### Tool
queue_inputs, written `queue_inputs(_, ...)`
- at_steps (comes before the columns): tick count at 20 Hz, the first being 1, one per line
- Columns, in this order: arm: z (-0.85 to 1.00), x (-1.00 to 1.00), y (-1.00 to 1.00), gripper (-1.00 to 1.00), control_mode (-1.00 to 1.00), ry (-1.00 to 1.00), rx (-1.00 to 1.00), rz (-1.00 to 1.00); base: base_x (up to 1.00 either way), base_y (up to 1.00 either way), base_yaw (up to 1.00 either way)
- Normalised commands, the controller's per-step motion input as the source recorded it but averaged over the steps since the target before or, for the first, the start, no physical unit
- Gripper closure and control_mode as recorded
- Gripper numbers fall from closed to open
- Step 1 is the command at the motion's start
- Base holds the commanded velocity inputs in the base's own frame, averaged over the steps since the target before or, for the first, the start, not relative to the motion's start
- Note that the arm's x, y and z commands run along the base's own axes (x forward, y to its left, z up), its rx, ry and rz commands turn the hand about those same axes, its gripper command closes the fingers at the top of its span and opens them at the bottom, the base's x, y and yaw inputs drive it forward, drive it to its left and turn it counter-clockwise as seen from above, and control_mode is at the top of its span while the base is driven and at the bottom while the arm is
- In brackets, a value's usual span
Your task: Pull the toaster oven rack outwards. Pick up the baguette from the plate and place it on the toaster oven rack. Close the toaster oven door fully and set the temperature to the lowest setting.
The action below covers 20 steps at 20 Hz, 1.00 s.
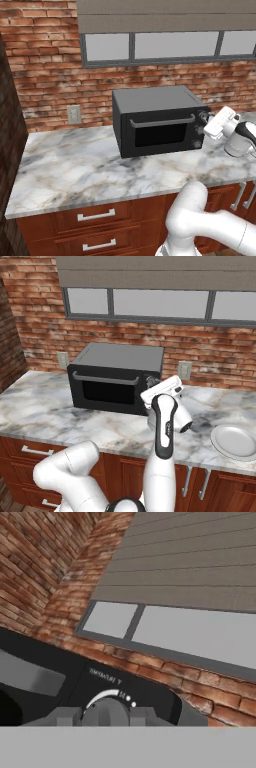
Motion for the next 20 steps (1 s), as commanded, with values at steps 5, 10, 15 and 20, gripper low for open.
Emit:
queue_inputs(5, 0.04, 0.00, 0.00, 1.00, -1.00, -0.17, -0.35, 0.14, 0.00, 0.00, 0.00)
queue_inputs(10, 0.04, 0.00, 0.00, 1.00, -1.00, -0.20, -0.39, 0.15, 0.00, 0.00, 0.00)
queue_inputs(15, 0.00, 0.03, 0.00, 1.00, -1.00, -0.13, -0.38, 0.15, 0.00, 0.00, 0.00)
queue_inputs(20, 0.00, 0.08, 0.00, 1.00, -1.00, -0.11, -0.37, 0.17, 0.00, 0.00, 0.00)
